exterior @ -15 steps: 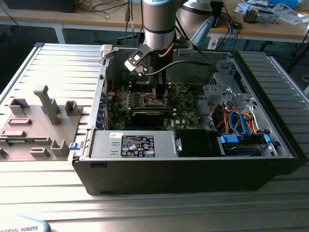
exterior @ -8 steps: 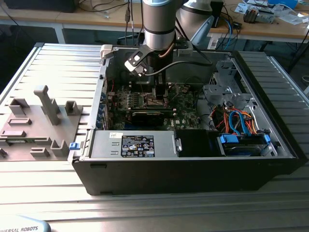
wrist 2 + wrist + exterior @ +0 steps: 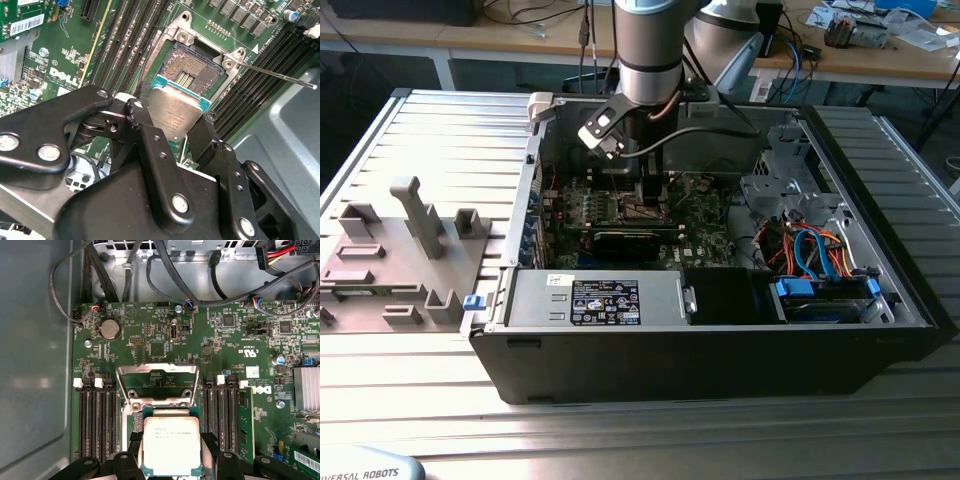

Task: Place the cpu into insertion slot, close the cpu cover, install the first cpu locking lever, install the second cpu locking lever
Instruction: 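Place the cpu into insertion slot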

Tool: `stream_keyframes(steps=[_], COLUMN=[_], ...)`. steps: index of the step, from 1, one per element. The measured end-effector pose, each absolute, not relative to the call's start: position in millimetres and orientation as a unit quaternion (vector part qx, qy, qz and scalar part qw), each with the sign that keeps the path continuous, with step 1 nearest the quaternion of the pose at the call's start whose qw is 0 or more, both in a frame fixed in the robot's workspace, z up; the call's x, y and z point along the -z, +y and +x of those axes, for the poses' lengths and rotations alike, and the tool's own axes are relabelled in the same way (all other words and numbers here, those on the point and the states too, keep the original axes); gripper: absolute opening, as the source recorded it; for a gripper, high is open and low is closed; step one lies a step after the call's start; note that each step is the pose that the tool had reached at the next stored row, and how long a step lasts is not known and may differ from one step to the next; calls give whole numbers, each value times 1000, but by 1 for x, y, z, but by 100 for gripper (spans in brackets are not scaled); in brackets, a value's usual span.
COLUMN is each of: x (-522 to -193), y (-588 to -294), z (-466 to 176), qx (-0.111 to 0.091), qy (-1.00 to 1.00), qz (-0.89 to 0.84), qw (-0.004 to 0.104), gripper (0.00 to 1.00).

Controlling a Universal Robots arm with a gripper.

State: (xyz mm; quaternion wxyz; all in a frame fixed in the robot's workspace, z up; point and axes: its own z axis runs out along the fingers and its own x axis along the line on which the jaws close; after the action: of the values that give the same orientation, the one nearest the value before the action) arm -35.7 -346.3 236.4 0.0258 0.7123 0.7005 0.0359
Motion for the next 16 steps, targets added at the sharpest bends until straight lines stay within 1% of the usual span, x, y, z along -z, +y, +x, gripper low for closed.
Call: stream_keyframes(steps=[16], x=[-233], y=[-346], z=[-36], qx=[-36], qy=[701], qz=[712], qw=[26], gripper=[54])
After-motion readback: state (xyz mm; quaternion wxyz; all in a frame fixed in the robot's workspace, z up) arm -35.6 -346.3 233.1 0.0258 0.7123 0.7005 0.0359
